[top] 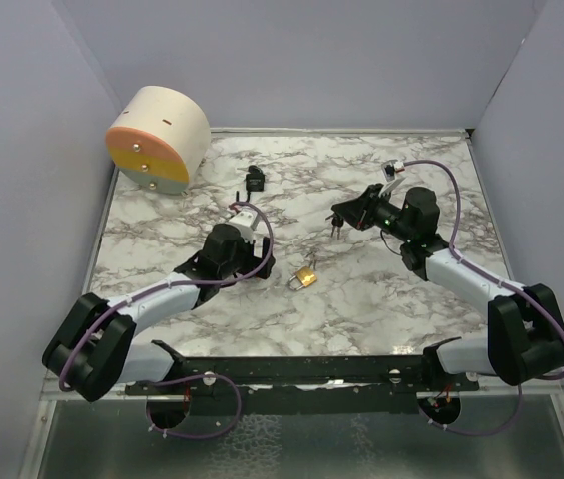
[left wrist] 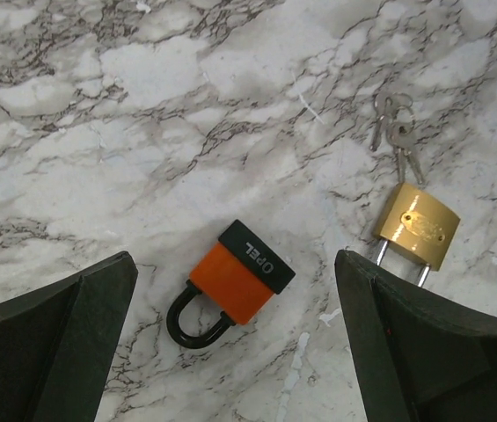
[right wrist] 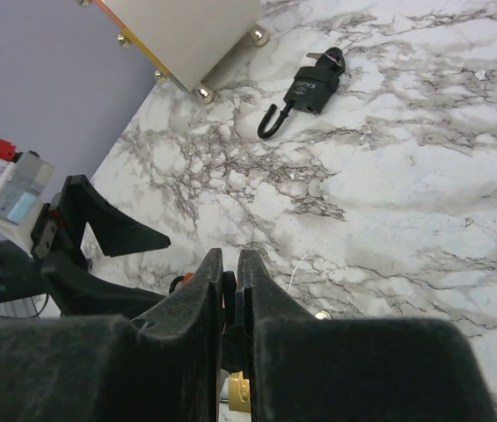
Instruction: Unlock with the key
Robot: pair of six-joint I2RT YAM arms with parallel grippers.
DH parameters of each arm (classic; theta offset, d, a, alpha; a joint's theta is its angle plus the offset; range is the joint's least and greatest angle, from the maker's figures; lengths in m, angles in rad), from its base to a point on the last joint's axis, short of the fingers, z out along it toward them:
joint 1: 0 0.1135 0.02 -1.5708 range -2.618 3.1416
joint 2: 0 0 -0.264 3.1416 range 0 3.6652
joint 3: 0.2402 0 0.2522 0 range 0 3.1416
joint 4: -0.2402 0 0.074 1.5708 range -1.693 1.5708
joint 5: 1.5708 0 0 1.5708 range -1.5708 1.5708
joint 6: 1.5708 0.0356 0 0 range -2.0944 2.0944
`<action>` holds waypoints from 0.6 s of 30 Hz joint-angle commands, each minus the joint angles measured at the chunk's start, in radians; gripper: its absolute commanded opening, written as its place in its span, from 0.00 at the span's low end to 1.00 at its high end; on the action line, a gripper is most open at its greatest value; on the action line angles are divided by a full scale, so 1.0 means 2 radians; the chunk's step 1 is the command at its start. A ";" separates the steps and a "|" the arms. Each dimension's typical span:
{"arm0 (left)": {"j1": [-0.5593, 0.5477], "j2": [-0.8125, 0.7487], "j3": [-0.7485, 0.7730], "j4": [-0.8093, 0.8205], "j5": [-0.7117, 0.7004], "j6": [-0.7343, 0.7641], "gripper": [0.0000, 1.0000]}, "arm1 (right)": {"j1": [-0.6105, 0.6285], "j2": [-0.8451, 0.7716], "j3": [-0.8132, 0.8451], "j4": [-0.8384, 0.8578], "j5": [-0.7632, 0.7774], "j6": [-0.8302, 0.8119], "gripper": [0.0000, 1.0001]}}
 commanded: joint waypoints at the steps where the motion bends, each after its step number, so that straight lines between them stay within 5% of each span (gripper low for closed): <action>1: -0.003 0.029 0.012 -0.017 -0.020 0.003 0.99 | -0.003 0.005 0.002 0.009 -0.010 0.000 0.01; 18: -0.004 0.080 0.003 0.016 0.039 -0.014 0.99 | -0.003 0.000 0.004 0.003 -0.008 -0.008 0.01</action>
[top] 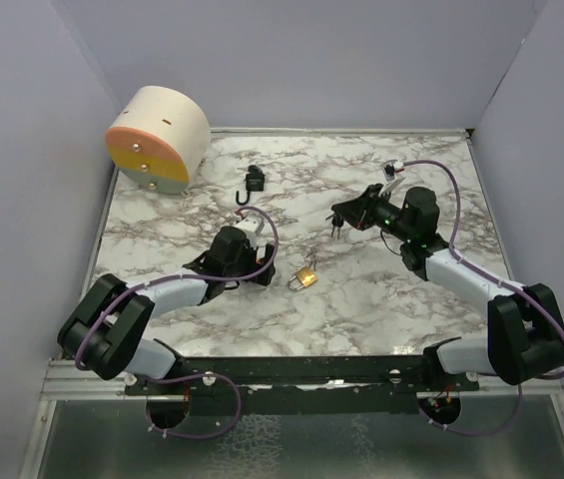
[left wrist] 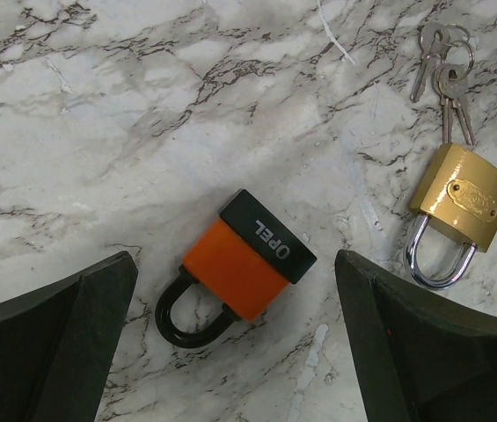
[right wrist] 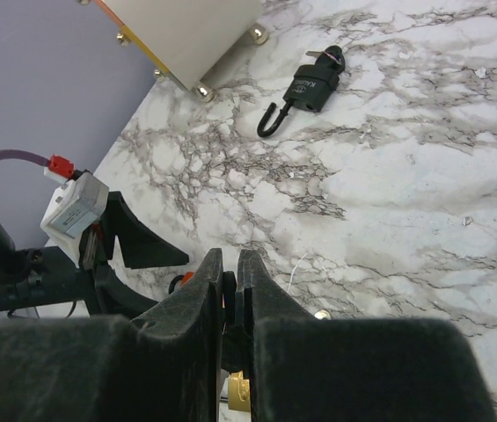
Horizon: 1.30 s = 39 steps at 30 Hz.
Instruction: Unlock with the key
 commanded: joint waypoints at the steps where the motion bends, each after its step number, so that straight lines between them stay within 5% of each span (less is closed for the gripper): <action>1: -0.006 0.008 0.001 0.018 0.028 -0.014 0.99 | -0.004 -0.003 0.004 0.002 -0.007 -0.008 0.01; 25: -0.040 -0.014 -0.009 -0.029 -0.041 -0.037 0.98 | -0.004 -0.003 0.003 0.005 -0.012 -0.005 0.01; 39: -0.041 0.008 -0.006 -0.037 -0.091 -0.014 0.83 | -0.004 -0.003 0.003 0.006 -0.012 -0.006 0.01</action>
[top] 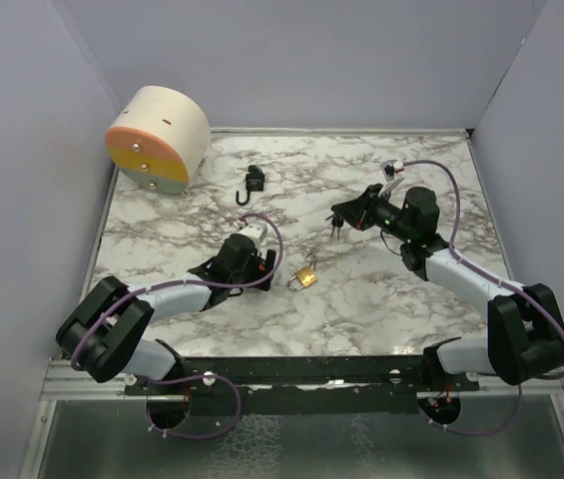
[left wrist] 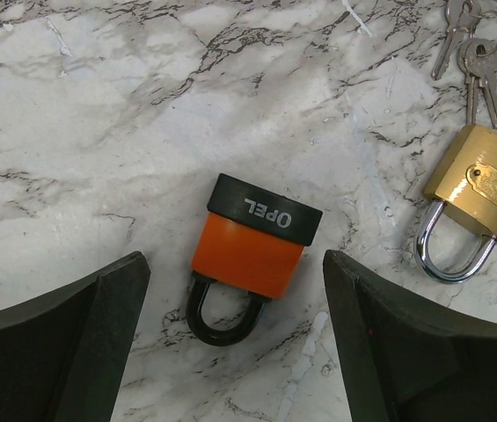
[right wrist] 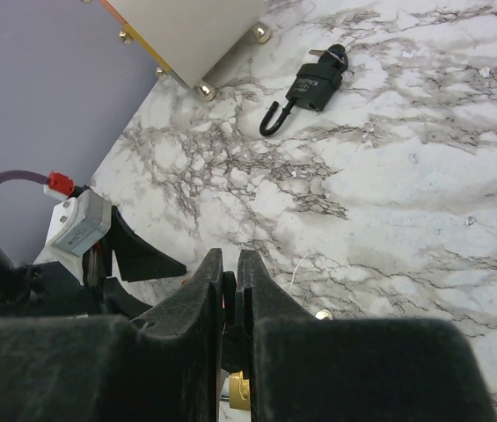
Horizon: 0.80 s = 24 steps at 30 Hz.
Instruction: Unlock with the key
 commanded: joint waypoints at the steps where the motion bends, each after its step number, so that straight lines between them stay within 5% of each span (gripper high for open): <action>1: -0.003 0.012 0.002 -0.020 -0.025 0.011 0.83 | -0.004 -0.002 0.003 0.006 -0.010 -0.006 0.01; 24: -0.015 0.048 0.020 -0.029 -0.034 0.008 0.56 | -0.004 -0.001 0.004 0.005 -0.010 -0.007 0.01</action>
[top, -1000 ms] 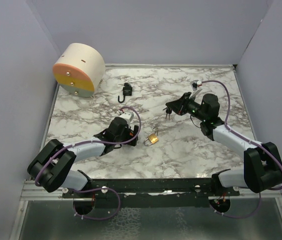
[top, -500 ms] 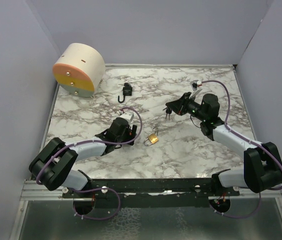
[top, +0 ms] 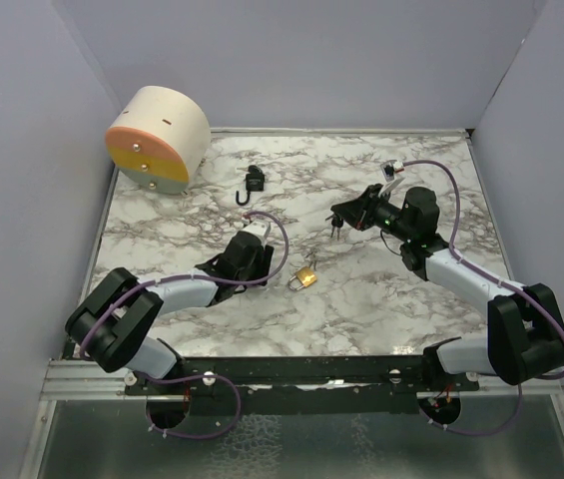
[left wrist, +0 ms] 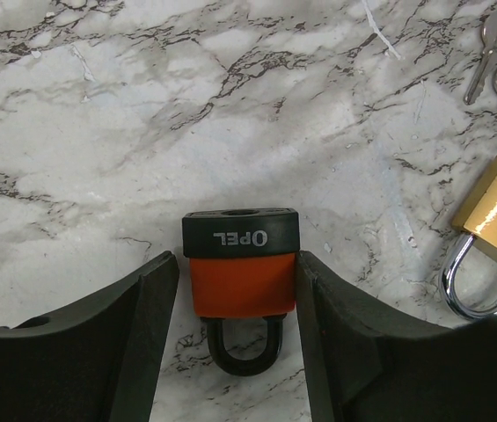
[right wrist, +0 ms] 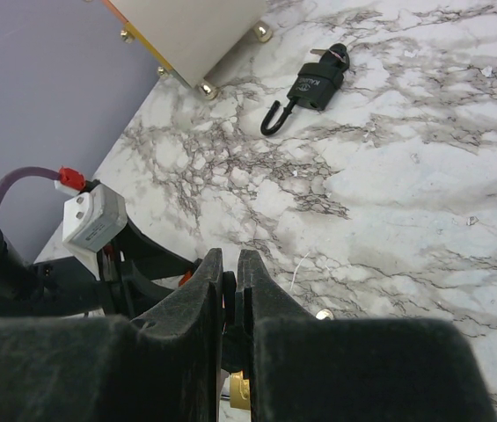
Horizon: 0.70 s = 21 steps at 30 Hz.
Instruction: Unlock with the key
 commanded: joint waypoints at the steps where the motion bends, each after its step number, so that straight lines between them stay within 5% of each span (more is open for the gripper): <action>1: -0.004 0.017 -0.001 -0.030 0.004 -0.003 0.54 | -0.004 -0.001 0.004 0.005 -0.009 -0.006 0.01; 5: -0.006 0.025 0.002 -0.032 0.010 -0.003 0.39 | -0.004 -0.001 0.004 0.005 -0.009 -0.007 0.01; 11: -0.007 0.028 0.013 -0.027 0.017 0.000 0.01 | -0.004 0.000 0.005 0.004 -0.010 -0.006 0.01; 21: -0.010 -0.018 0.039 0.136 0.067 0.064 0.00 | -0.004 0.024 0.020 -0.007 -0.042 -0.008 0.01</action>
